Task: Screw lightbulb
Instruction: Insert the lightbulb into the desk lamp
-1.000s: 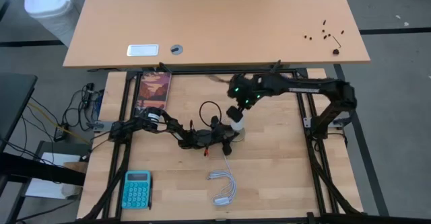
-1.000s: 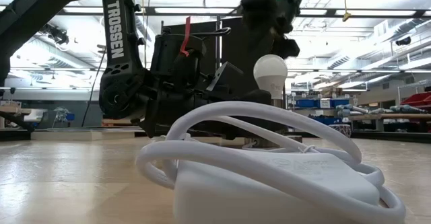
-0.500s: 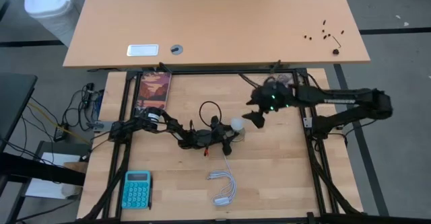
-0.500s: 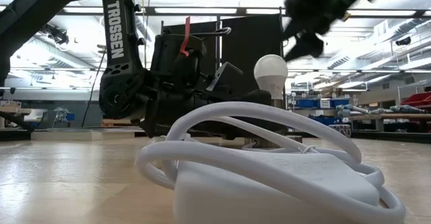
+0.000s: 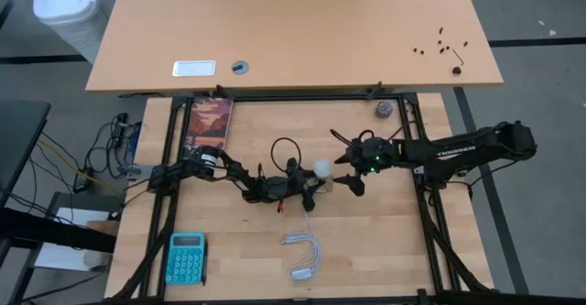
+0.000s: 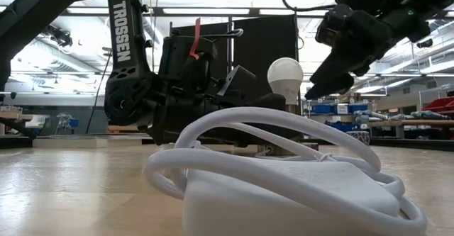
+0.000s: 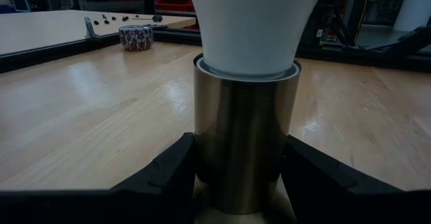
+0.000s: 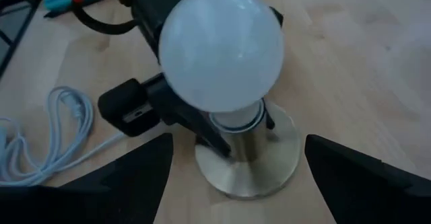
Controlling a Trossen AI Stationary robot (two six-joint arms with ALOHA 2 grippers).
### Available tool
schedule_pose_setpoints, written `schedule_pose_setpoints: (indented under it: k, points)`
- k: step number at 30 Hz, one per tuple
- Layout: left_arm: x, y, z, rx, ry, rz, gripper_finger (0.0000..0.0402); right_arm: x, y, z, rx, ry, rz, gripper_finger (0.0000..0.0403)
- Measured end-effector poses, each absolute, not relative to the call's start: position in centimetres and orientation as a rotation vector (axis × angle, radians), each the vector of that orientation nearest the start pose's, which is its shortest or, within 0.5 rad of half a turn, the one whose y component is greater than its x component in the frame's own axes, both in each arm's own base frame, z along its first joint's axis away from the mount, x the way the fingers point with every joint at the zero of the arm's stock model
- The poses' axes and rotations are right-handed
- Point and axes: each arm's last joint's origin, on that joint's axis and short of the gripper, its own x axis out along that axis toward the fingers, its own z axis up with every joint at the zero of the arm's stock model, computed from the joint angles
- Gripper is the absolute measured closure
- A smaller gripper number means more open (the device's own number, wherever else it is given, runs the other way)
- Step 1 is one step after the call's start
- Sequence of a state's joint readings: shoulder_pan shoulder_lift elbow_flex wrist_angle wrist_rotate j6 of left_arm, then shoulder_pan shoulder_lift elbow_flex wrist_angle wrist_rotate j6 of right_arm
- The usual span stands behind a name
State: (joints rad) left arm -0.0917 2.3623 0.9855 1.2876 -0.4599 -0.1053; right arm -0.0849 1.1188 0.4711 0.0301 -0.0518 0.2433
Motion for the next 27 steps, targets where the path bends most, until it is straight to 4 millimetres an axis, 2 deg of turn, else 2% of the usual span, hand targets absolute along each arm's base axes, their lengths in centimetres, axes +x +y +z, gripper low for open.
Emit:
schedule_pose_setpoints:
  k: [15, 27]
  points:
    - [40.7, -2.4, 4.9, -0.096, 0.105, 0.386, 0.0204, 24.8, -1.7, 17.2, 0.239, 0.635, -0.013, 0.0057]
    - [40.7, -2.3, 4.9, -0.097, 0.098, 0.406, 0.0204, 24.6, -0.4, 17.6, 0.234, 0.677, 0.053, 0.0058]
